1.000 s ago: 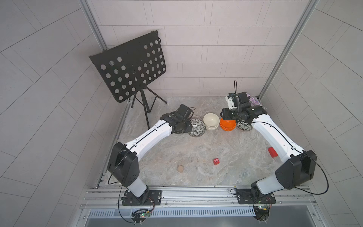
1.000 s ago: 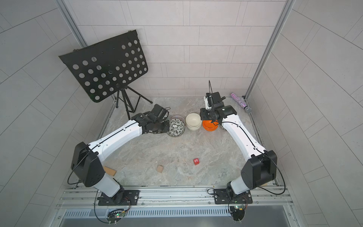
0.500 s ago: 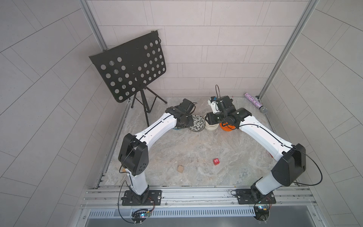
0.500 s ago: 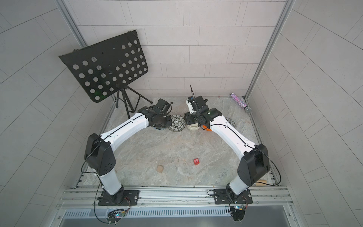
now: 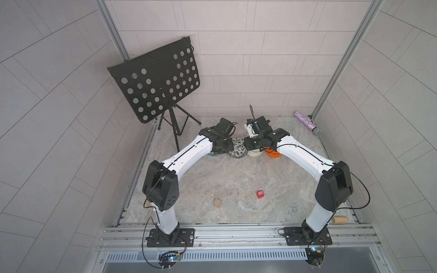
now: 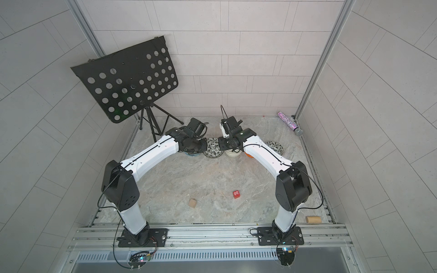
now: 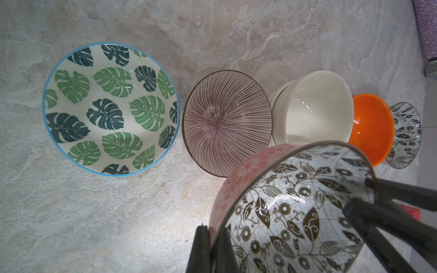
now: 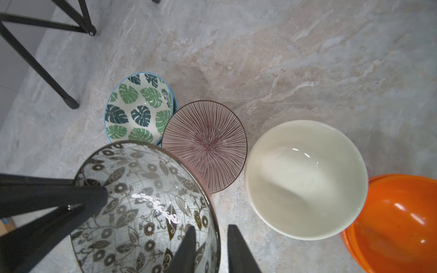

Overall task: Stack the bowls
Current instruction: Pick up the bowl from the center of the board, then place the bowl on the bowl.

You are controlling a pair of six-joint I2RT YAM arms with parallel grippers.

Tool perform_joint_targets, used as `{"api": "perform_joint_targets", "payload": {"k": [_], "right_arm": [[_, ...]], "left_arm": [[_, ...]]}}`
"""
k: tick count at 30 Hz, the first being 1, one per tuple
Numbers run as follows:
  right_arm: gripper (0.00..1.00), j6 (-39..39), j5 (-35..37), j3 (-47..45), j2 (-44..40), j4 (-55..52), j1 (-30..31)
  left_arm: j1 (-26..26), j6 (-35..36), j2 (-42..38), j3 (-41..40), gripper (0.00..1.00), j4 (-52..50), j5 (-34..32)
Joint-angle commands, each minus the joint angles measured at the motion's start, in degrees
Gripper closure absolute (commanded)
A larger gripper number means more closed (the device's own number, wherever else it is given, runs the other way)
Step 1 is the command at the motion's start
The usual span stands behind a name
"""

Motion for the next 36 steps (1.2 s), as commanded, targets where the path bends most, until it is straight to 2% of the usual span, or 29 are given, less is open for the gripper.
{"api": "perform_joint_targets", "payload": {"k": [1,5,7,9,11,15,18,22,27,32,36], "right_arm": [[0.85,0.47,0.5,1.2,0.96,-0.45,0.14],[0.95,0.21,0.18,1.11,1.02,-0.66,0.17],[1.0,0.11,0.06,1.03,0.9,-0.8,0.16],[1.0,-0.09,-0.39,0.9,0.63,-0.84,0.16],[1.0,-0.19,-0.8,0.77,0.35,-0.75,0.09],[1.0,-0.34,-1.29,0.61,-0.33,-0.99,-0.32],[1.0,-0.13,-2.15,0.46,-1.13,-0.93,-1.31],[1.0,0.15,-3.5,0.32,-2.56,-0.71,-3.18],[1.0,0.64,-6.22,-0.36,-5.33,-0.56,-7.53],[1.0,1.24,-9.18,-2.22,-8.64,-0.19,-16.6],[1.0,3.39,-13.94,-4.98,-11.96,1.88,-28.06]], "left_arm": [[-0.06,0.41,-1.37,0.86,1.0,1.99,1.15],[-0.07,0.41,-1.32,0.78,1.0,2.81,1.63],[-0.06,0.7,-1.36,0.78,0.94,3.18,2.0],[-0.07,0.84,-1.52,0.78,0.8,3.44,2.25],[0.05,1.11,-1.66,0.84,0.73,3.64,2.35],[0.25,1.54,-2.8,1.21,0.36,3.85,1.71],[0.66,1.75,-4.62,1.39,0.23,3.86,0.69],[1.45,2.11,-8.14,0.4,0.19,4.18,-2.24],[4.04,2.23,-12.09,-2.84,0.19,4.89,-2.78],[6.67,2.01,-14.24,-7.27,0.19,5.29,-1.66],[7.45,1.75,-15.2,-9.92,0.19,6.0,-0.87]]}}
